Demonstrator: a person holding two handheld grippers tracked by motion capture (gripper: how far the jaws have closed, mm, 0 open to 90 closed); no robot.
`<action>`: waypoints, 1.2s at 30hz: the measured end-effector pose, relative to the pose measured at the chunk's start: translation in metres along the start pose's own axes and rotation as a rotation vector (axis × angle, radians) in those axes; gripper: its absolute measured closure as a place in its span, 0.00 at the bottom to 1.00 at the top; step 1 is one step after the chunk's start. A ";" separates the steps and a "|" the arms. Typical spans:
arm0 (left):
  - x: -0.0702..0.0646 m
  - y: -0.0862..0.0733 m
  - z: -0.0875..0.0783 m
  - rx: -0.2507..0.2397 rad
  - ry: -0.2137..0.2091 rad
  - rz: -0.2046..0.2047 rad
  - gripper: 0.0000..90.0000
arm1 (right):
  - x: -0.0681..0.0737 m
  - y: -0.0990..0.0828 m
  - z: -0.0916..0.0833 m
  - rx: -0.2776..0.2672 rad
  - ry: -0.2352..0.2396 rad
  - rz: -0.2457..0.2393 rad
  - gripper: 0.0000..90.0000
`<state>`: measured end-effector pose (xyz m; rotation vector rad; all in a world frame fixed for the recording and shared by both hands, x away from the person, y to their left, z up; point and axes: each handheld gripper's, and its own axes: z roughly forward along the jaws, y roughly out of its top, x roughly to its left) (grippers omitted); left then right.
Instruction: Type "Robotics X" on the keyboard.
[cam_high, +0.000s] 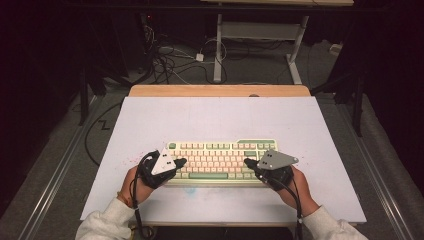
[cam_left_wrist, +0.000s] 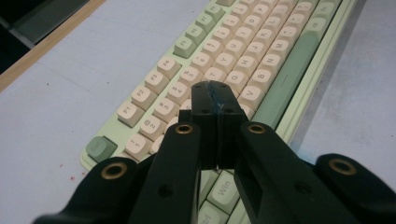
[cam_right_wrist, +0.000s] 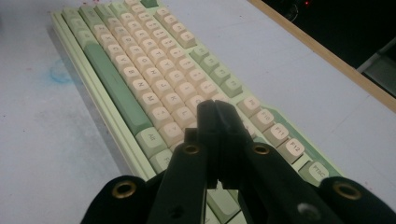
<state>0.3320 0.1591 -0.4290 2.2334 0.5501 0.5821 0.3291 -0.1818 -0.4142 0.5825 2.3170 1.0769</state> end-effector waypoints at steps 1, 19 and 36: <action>0.000 0.001 0.002 0.000 -0.003 0.001 0.97 | 0.000 -0.001 -0.001 0.002 -0.001 -0.001 1.00; -0.003 0.024 0.035 0.038 -0.071 0.023 0.97 | 0.001 -0.008 -0.008 0.011 0.001 -0.002 1.00; -0.001 0.035 0.060 0.090 -0.089 0.024 0.97 | 0.003 -0.009 -0.005 0.025 0.017 -0.005 1.00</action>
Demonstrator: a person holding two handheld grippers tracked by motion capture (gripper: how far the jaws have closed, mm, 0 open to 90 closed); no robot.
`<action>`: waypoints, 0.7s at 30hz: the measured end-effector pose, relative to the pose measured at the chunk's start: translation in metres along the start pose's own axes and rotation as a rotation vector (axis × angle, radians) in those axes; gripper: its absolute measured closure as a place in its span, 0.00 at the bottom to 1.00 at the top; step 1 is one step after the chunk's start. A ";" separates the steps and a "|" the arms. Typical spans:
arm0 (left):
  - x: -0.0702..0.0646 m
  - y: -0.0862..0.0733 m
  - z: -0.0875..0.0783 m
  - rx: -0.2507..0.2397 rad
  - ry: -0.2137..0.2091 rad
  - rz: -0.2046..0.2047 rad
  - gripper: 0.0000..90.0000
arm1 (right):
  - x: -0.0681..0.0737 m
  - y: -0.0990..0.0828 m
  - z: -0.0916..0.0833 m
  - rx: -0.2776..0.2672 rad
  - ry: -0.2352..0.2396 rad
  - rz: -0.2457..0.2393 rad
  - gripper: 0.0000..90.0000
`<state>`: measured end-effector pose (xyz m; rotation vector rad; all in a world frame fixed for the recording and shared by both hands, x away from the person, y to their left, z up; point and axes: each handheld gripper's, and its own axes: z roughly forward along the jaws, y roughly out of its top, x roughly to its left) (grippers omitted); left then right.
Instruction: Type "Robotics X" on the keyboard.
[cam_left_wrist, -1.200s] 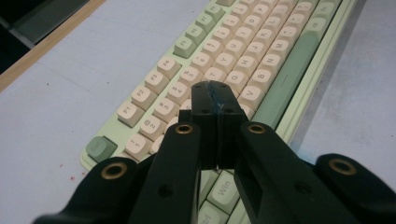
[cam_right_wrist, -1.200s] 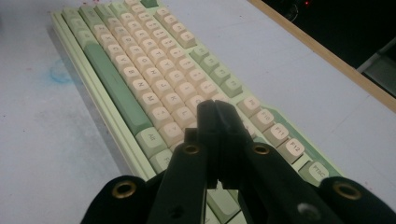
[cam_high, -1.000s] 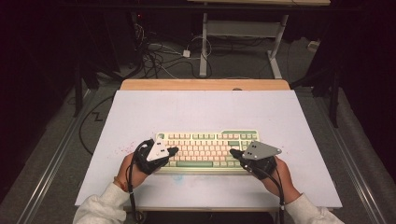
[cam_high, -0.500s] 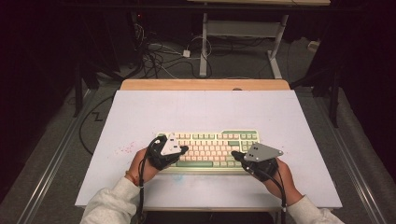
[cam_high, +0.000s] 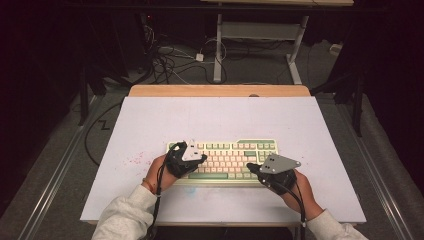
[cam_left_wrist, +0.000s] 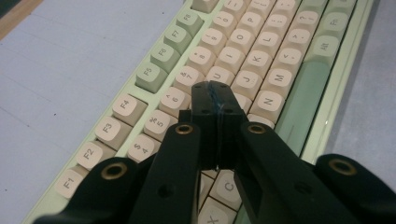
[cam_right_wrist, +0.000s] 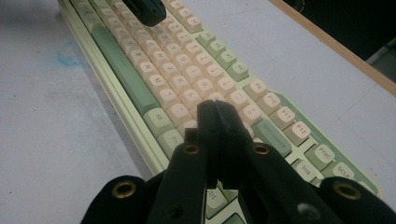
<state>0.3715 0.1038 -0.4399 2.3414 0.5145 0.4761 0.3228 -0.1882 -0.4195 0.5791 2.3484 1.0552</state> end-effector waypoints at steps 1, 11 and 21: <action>0.000 0.000 0.001 0.001 0.001 -0.001 0.97 | 0.000 0.000 0.000 0.001 0.002 -0.001 1.00; 0.002 0.002 0.006 0.018 0.009 0.001 0.97 | 0.001 -0.001 0.000 0.001 0.003 0.001 1.00; 0.004 0.005 0.010 0.033 0.005 0.002 0.97 | 0.000 -0.001 0.000 0.003 0.005 0.003 1.00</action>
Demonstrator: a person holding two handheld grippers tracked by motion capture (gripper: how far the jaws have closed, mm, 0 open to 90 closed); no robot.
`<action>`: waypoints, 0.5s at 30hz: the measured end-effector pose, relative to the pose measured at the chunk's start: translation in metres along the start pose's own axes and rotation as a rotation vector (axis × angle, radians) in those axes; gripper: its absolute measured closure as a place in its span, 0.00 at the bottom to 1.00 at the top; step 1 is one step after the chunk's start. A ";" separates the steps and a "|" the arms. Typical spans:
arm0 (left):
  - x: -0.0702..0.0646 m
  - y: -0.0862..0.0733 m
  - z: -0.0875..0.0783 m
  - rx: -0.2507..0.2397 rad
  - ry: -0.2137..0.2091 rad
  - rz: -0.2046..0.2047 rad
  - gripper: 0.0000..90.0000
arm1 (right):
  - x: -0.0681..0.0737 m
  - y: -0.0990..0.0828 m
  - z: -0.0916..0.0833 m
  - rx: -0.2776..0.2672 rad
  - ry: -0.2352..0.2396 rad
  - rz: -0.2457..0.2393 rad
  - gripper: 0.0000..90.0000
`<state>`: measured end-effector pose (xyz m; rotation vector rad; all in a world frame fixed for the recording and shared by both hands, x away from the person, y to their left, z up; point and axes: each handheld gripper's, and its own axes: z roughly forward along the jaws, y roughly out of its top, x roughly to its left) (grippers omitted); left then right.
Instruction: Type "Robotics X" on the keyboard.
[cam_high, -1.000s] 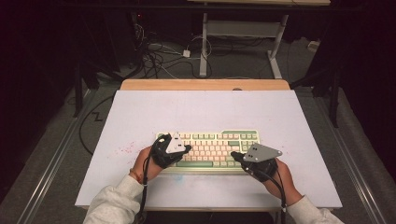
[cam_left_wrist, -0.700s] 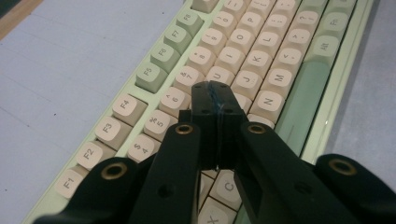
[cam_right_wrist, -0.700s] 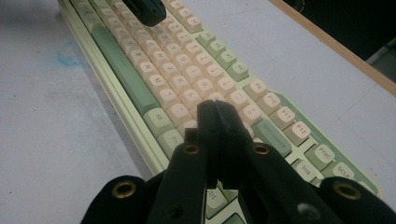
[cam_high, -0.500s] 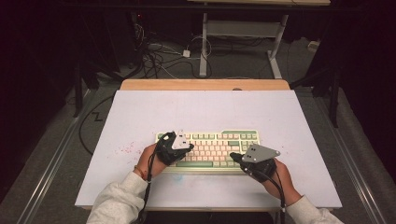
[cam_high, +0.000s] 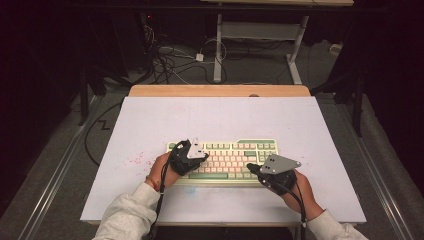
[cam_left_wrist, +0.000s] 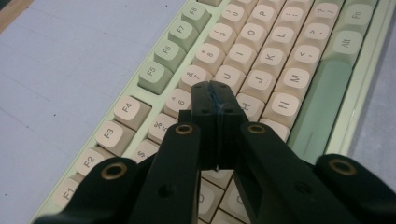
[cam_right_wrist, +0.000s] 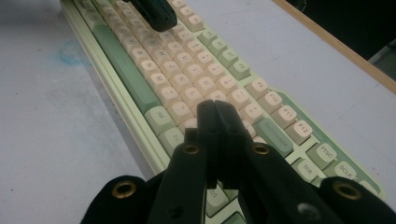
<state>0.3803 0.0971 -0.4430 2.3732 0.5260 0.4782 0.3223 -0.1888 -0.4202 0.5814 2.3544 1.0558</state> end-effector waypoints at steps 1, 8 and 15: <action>0.000 0.000 0.001 0.005 0.001 0.004 0.97 | 0.000 0.000 0.000 0.002 0.000 -0.001 1.00; 0.002 0.000 0.002 0.010 0.000 -0.006 0.97 | 0.000 0.000 0.000 0.004 0.002 -0.003 1.00; 0.005 0.002 0.003 0.011 -0.007 -0.016 0.97 | -0.001 0.000 0.001 0.003 0.006 0.003 1.00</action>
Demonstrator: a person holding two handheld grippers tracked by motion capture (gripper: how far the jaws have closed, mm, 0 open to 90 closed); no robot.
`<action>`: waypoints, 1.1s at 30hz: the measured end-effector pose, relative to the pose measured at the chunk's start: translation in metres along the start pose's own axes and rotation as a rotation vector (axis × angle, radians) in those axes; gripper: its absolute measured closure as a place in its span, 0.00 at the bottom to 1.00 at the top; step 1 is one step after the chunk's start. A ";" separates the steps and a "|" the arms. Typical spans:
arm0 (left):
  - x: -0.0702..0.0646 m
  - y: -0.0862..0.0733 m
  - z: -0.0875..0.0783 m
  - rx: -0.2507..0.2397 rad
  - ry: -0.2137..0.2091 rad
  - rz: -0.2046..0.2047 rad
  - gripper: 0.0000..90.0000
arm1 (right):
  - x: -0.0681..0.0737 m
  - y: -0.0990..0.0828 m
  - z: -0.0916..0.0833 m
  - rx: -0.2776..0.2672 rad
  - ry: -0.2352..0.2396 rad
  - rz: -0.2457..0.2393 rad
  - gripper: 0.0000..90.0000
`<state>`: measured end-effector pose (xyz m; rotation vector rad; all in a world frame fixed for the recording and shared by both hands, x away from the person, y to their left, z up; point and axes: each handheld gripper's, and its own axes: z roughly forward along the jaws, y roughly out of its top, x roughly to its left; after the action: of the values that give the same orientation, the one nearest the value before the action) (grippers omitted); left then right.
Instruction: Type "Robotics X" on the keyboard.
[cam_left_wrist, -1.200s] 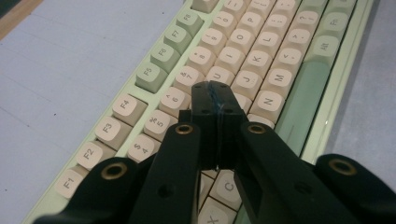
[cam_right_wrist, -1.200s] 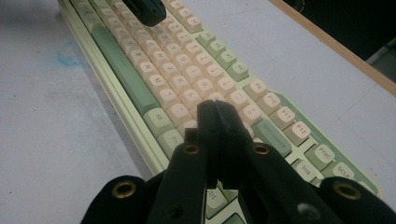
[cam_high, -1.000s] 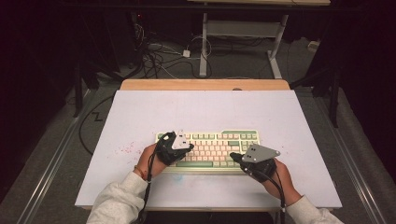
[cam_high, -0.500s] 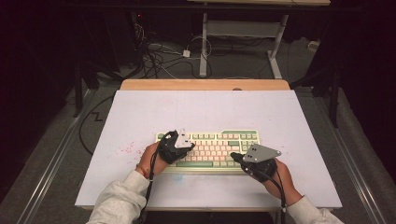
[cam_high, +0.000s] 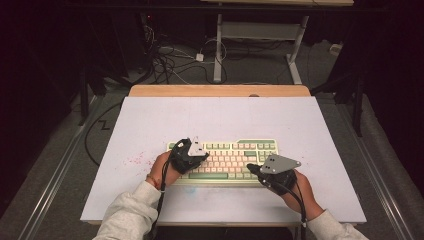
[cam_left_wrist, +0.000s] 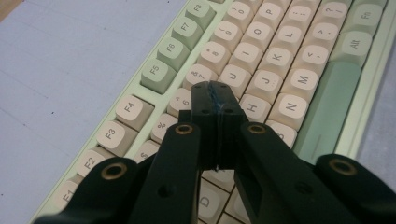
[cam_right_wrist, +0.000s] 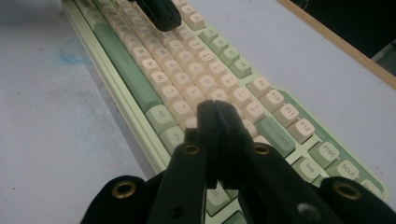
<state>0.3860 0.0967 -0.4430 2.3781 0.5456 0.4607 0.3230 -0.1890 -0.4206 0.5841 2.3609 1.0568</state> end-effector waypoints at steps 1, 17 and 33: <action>0.000 0.000 0.000 0.004 -0.001 0.001 0.97 | 0.000 0.000 0.000 0.001 0.000 0.001 1.00; 0.005 -0.001 0.001 0.006 0.015 -0.021 0.97 | 0.000 0.000 0.000 0.003 -0.001 0.001 1.00; 0.002 0.001 0.004 0.031 -0.003 -0.004 0.97 | -0.001 -0.001 0.000 0.009 -0.001 -0.001 1.00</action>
<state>0.3897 0.0950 -0.4451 2.4067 0.5594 0.4501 0.3240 -0.1903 -0.4209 0.5868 2.3660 1.0466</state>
